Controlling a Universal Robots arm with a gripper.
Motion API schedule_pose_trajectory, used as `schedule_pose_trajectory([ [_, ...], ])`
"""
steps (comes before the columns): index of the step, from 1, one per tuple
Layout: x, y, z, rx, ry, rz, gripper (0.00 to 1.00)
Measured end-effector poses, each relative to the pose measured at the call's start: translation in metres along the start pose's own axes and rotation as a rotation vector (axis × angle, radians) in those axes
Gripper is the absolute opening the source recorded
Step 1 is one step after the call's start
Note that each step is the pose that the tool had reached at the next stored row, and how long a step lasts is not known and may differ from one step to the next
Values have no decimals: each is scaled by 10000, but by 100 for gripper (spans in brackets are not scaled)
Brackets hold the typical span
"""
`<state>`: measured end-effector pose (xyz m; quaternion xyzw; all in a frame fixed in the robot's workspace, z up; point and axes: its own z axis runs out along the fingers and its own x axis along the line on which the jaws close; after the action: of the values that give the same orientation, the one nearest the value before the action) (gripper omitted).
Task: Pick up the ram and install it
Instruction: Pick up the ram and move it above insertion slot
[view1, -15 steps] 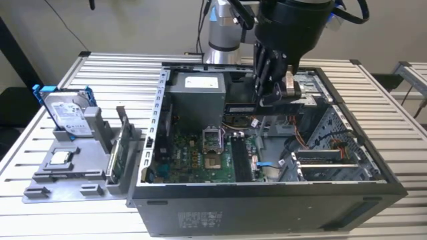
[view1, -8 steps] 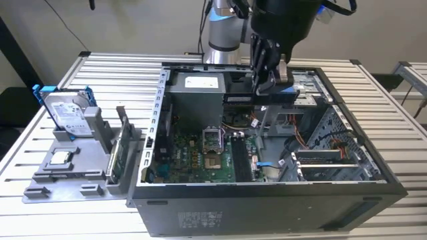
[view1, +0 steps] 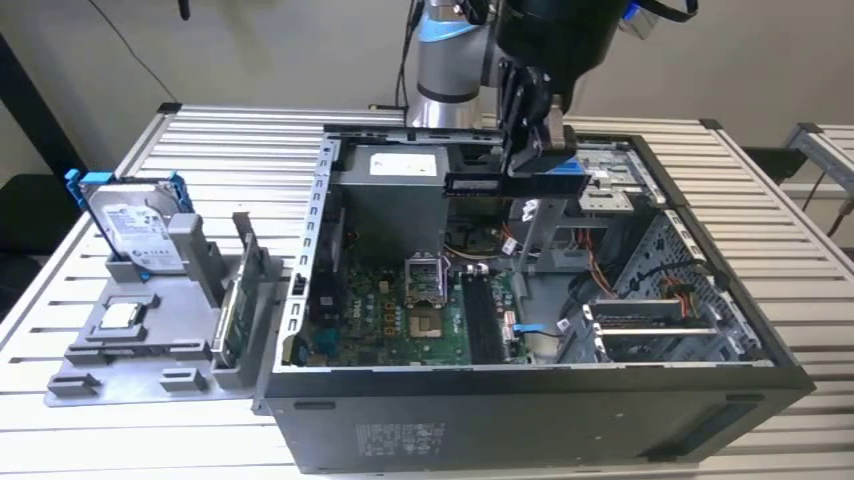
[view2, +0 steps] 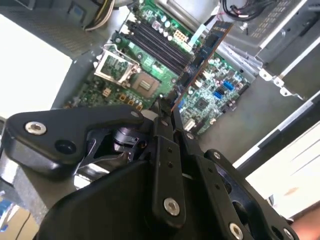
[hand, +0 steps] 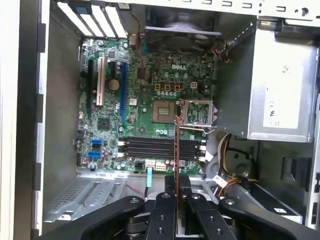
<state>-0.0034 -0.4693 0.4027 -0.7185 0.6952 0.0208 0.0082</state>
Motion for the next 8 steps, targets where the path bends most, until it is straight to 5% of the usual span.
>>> schedule_pose_trajectory([
  [3, -37, 0, 7, 3, 0, 84, 14],
  [8, -230, -7, 21, 5, -1, 86, 14],
])
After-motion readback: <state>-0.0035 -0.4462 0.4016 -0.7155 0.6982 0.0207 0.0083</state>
